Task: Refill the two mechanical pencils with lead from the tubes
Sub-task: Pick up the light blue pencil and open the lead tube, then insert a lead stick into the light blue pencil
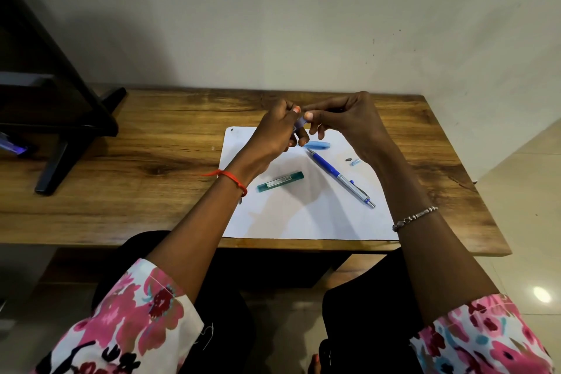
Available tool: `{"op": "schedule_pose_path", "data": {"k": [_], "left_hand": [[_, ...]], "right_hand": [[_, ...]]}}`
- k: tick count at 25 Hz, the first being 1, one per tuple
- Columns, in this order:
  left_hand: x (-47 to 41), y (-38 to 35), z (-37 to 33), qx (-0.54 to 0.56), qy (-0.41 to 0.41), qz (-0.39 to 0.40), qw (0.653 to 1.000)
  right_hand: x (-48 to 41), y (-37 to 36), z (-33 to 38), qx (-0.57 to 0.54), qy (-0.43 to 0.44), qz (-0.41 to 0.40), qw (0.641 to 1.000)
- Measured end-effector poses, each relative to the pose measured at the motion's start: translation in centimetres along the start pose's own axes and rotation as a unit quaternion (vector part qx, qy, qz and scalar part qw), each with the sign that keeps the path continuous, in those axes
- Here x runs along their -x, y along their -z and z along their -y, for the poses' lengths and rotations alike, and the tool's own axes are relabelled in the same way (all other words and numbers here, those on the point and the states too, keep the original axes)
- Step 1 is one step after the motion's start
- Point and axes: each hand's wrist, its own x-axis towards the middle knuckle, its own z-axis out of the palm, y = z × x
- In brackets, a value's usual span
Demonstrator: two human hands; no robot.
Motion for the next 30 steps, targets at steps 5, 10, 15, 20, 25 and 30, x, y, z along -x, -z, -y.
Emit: {"op": "schedule_pose_path", "data": {"k": [5, 10, 15, 20, 25, 30], "left_hand": [[-0.2, -0.1, 0.2, -0.022, 0.014, -0.002, 1.000], [-0.3, 0.7, 0.2, -0.002, 0.037, -0.008, 0.999], [-1.1, 2.2, 0.9, -0.056, 0.008, -0.068, 0.996], [-1.5, 2.7, 1.3, -0.134, -0.015, -0.067, 0.989], [-1.5, 1.7, 1.3, -0.162, -0.044, -0.025, 0.986], [-2.1, 0.7, 1.7, -0.171, -0.073, -0.004, 0.982]], "right_hand": [[0.1, -0.4, 0.2, 0.042, -0.005, 0.001, 0.999], [0.2, -0.8, 0.0, 0.032, -0.030, 0.028, 0.999], [0.2, -1.8, -0.6, 0.075, -0.082, 0.015, 0.994], [-0.1, -3.6, -1.9, 0.292, -0.087, 0.043, 0.951], [-0.4, -1.9, -1.2, -0.048, -0.169, -0.102, 0.979], [-0.6, -1.0, -1.0, -0.093, -0.179, -0.138, 0.970]]}}
